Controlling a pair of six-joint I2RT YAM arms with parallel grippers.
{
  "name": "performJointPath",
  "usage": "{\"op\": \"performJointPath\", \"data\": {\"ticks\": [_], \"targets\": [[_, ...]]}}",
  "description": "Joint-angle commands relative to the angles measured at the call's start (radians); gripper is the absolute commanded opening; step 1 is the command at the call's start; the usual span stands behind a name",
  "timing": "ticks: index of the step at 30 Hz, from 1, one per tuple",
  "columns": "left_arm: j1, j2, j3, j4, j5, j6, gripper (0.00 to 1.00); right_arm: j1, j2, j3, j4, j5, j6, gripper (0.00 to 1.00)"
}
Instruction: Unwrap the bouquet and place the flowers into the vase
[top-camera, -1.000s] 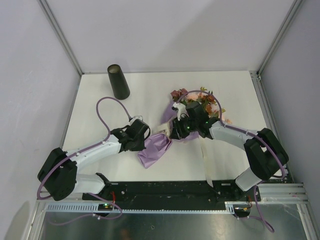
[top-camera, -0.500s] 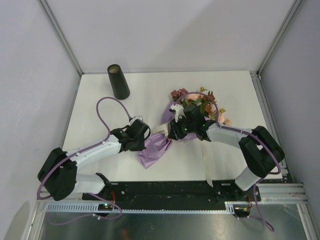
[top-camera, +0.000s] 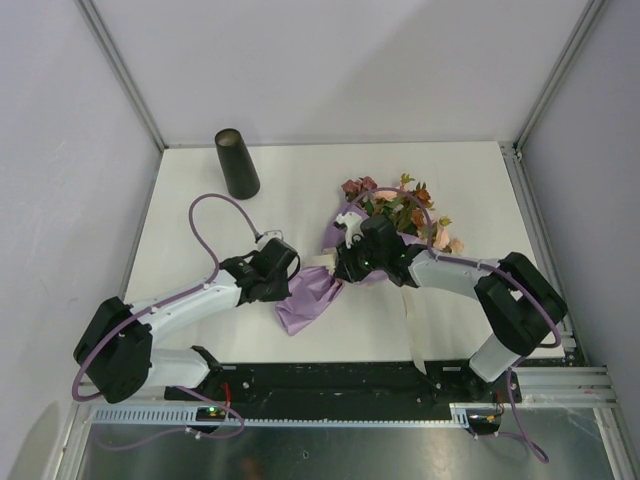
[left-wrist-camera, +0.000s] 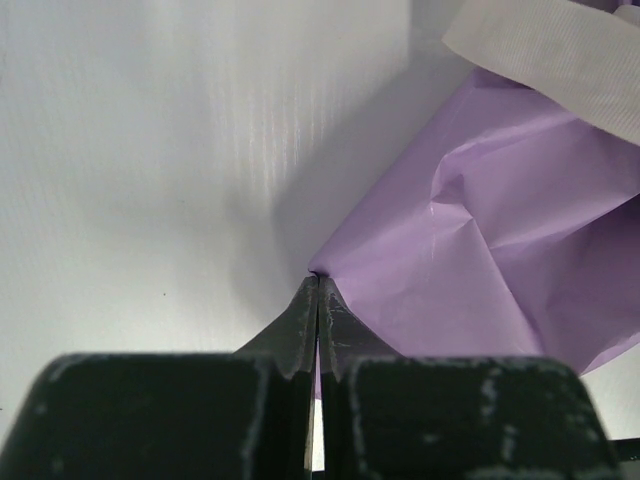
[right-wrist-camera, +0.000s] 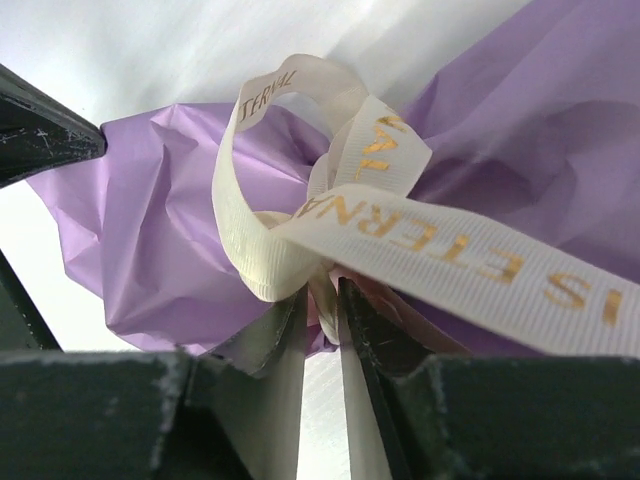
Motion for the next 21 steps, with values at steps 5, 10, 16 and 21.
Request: {"op": "performJointPath", "data": {"ticks": [5, 10, 16, 21], "targets": [[-0.007, -0.023, 0.008, 0.012, -0.073, -0.045, 0.00, 0.010, -0.046, -0.012, 0.033, 0.077, -0.011, 0.05], [-0.007, -0.011, 0.006, -0.026, -0.148, -0.070, 0.00, -0.011, -0.117, -0.026, 0.021, 0.096, 0.018, 0.00], [-0.006, -0.006, 0.007, -0.062, -0.200, -0.075, 0.00, -0.071, -0.202, -0.028, 0.009, 0.032, 0.080, 0.00], [-0.007, -0.013, 0.009, -0.064, -0.197, -0.075, 0.00, -0.089, -0.216, -0.029, 0.025, -0.011, 0.111, 0.00]]}}
